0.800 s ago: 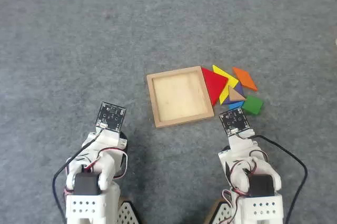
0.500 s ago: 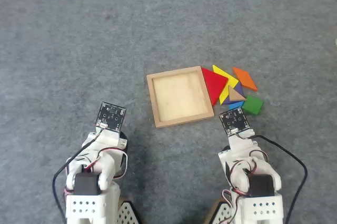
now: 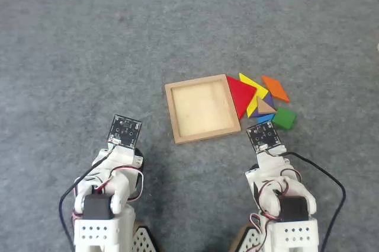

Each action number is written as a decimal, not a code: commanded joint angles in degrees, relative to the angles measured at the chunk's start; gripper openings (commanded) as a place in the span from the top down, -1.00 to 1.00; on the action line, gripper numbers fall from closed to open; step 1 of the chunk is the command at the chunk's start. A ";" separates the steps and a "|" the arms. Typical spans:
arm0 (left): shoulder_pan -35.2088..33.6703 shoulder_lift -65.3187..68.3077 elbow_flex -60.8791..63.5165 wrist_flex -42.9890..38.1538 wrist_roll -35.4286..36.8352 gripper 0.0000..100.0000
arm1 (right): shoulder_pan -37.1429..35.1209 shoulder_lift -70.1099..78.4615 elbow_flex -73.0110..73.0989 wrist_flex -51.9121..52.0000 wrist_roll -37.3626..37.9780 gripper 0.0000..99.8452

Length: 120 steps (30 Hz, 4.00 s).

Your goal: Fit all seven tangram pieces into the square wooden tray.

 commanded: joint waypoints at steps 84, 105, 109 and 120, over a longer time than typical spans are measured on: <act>-0.09 -1.23 -0.66 0.18 -0.62 0.83 | -6.64 131.65 -98.11 -20.62 -8.18 0.32; -0.09 -1.23 -0.66 0.18 -0.62 0.83 | -6.81 133.05 -98.46 -24.22 -8.09 0.64; -0.09 -1.23 -0.66 0.18 -0.62 0.83 | -6.81 133.05 -98.64 -24.22 -8.09 0.71; -0.09 -1.23 -0.66 0.18 -0.62 0.83 | -6.02 132.26 -98.81 -18.59 -8.09 0.99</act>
